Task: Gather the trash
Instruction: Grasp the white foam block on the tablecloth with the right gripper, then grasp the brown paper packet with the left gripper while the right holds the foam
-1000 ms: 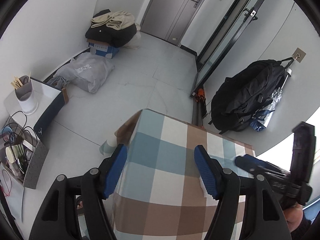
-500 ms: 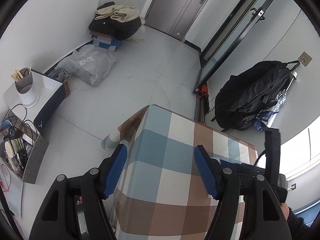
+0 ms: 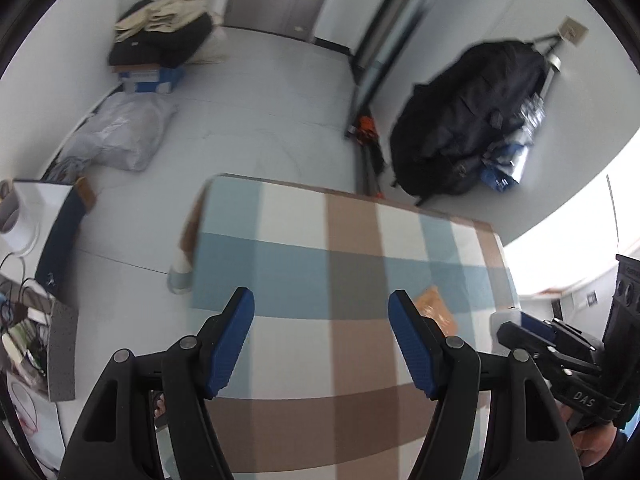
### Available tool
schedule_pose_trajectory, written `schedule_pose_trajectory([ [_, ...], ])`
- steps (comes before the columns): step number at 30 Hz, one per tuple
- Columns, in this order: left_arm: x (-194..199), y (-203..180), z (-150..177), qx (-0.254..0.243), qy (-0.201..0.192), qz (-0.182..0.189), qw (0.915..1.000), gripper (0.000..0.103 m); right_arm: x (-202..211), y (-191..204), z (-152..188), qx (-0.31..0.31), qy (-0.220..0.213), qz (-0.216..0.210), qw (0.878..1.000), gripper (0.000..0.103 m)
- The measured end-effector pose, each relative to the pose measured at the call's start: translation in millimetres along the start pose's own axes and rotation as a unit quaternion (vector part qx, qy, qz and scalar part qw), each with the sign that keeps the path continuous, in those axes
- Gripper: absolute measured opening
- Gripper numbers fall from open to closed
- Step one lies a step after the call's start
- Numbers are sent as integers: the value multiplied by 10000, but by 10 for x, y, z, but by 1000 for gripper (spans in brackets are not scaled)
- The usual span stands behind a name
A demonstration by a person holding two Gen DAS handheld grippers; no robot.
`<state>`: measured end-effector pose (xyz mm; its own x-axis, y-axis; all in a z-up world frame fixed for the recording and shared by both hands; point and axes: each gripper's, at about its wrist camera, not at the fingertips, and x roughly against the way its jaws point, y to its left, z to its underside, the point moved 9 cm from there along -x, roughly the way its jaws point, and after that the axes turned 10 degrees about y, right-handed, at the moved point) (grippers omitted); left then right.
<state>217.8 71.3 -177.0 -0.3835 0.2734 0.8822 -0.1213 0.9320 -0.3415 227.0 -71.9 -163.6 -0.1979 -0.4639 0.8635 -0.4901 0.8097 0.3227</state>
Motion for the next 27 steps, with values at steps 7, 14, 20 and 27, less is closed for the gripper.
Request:
schedule_pose_trajectory([
  [7, -350, -579, 98, -1085, 689, 111, 9916, 66, 498, -451, 369, -668, -454, -31, 9967, 33],
  [14, -797, -931, 187, -1769, 1313, -164, 9753, 66, 840, -815, 718, -1213, -678, -119, 9902, 33],
  [20, -969, -1076, 291, -2339, 1647, -298, 9578, 66, 987, -1004, 851, -1353, -745, -113, 9879, 33],
  [27, -966, -1096, 416, -3008, 1826, -667, 9337, 66, 1069, -1080, 951, -1403, -856, -196, 9862, 33],
])
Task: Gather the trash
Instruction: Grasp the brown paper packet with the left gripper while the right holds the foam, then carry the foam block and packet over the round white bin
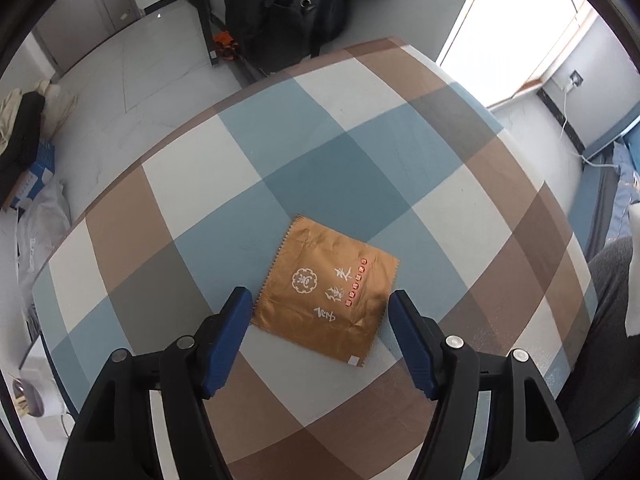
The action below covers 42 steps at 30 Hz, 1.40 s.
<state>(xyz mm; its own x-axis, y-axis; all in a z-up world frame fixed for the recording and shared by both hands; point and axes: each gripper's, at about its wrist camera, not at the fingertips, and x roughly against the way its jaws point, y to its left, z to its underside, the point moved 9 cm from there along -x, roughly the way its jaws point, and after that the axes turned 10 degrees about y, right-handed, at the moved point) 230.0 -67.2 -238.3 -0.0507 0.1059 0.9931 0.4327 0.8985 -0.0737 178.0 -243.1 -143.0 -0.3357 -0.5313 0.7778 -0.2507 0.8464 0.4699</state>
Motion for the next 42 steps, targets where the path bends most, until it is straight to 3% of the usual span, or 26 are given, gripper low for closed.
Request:
schedule_pose_trajectory([
  [3, -19, -36, -1, -184, 101, -97, 9997, 73, 28, -58, 45, -72, -26, -48, 10000, 33],
  [7, -36, -91, -13, -364, 61, -322, 9988, 75, 32, -134, 87, -196, -40, -70, 9998, 33],
  [13, 2, -34, -41, -93, 62, -323, 9994, 58, 87, -197, 115, -322, -101, -111, 9994, 33],
  [16, 33, -34, -60, 19, 76, -122, 9999, 26, 126, -192, 115, -330, -157, -145, 9992, 33],
  [20, 42, -58, -104, 138, 117, -121, 9998, 17, 179, -179, 118, -313, -235, -167, 9991, 33],
  [28, 213, -70, -87, 609, -175, 125, 9979, 8, 447, -124, 82, -268, -536, -243, 9979, 33],
  [37, 491, -296, -109, 623, -510, 202, 9965, 3, 809, -84, 58, -182, -899, -325, 9953, 33],
  [42, 621, -679, -164, 387, -623, 609, 9954, 3, 1049, -193, 46, -245, -1099, -346, 9930, 33],
])
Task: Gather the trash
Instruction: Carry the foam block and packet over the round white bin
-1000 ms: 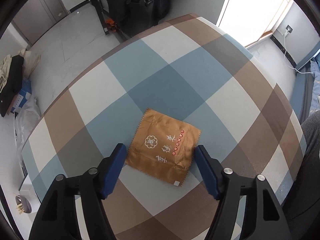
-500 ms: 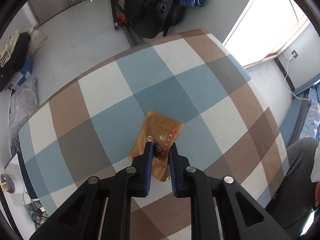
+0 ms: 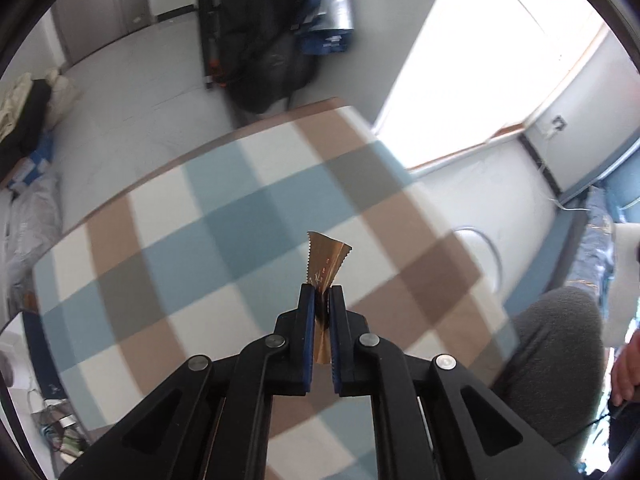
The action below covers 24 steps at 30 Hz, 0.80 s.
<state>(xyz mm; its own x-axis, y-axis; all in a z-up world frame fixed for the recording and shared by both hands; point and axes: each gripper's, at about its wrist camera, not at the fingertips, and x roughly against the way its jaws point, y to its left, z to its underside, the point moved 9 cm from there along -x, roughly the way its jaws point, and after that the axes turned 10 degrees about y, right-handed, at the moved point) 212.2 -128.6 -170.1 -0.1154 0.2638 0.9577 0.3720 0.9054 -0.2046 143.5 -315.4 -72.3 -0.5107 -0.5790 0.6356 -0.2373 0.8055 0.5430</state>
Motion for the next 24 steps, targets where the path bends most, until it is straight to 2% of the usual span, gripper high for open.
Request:
schedule_pose_trajectory([
  [6, -37, -654, -178, -244, -117, 449, 9986, 3, 392, -312, -77, -225, -345, 159, 9990, 33],
  [10, -71, -1183, -339, -576, -242, 680, 9957, 3, 701, -580, -120, -375, -581, 361, 9969, 33],
  [15, -228, -1696, -487, -766, -157, 1088, 9910, 3, 1063, -1032, -123, -674, -820, 697, 9919, 33],
  [20, -451, -2094, -565, -884, 6, 1338, 9871, 3, 1260, -1592, -13, -1139, -855, 1086, 9838, 33],
  [24, -647, -2340, -604, -927, 191, 1497, 9842, 3, 1223, -2028, 135, -1558, -728, 1319, 9762, 33],
])
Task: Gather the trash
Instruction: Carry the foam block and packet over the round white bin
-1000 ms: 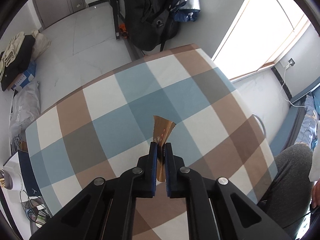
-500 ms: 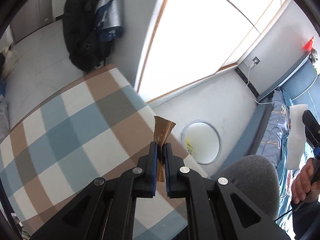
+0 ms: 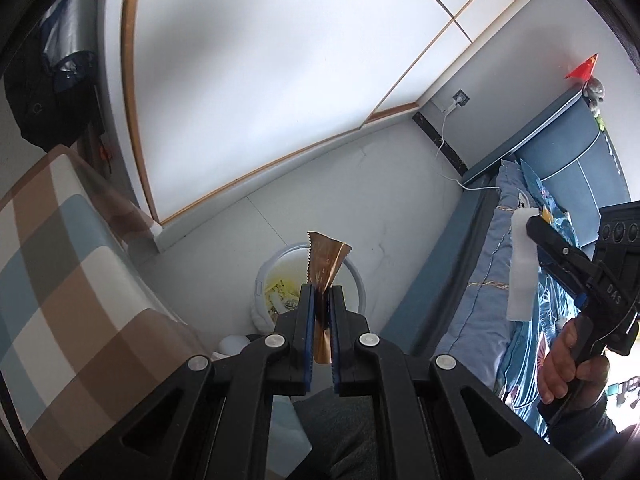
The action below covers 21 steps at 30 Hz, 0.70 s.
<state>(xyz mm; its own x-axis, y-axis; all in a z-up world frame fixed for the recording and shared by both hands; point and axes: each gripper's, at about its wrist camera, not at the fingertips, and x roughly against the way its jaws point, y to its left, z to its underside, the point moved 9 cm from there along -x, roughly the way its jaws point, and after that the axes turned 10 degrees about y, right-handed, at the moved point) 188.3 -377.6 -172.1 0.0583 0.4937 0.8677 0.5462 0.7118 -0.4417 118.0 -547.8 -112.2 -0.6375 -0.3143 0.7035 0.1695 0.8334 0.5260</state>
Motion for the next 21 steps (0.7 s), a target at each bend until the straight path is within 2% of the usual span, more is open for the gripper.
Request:
schedule_pose_trajectory([
  [3, -183, -27, -30, 49, 164, -26, 9999, 3, -151, -299, 72, -240, 173, 176, 9994, 33],
  [10, -522, -165, -39, 13, 541, 146, 9984, 3, -629, -796, 303, -687, 697, 296, 9948, 34],
  [21, -944, -144, -40, 73, 1063, 141, 9942, 3, -1277, -1147, 632, -1054, 1369, 318, 9845, 35],
])
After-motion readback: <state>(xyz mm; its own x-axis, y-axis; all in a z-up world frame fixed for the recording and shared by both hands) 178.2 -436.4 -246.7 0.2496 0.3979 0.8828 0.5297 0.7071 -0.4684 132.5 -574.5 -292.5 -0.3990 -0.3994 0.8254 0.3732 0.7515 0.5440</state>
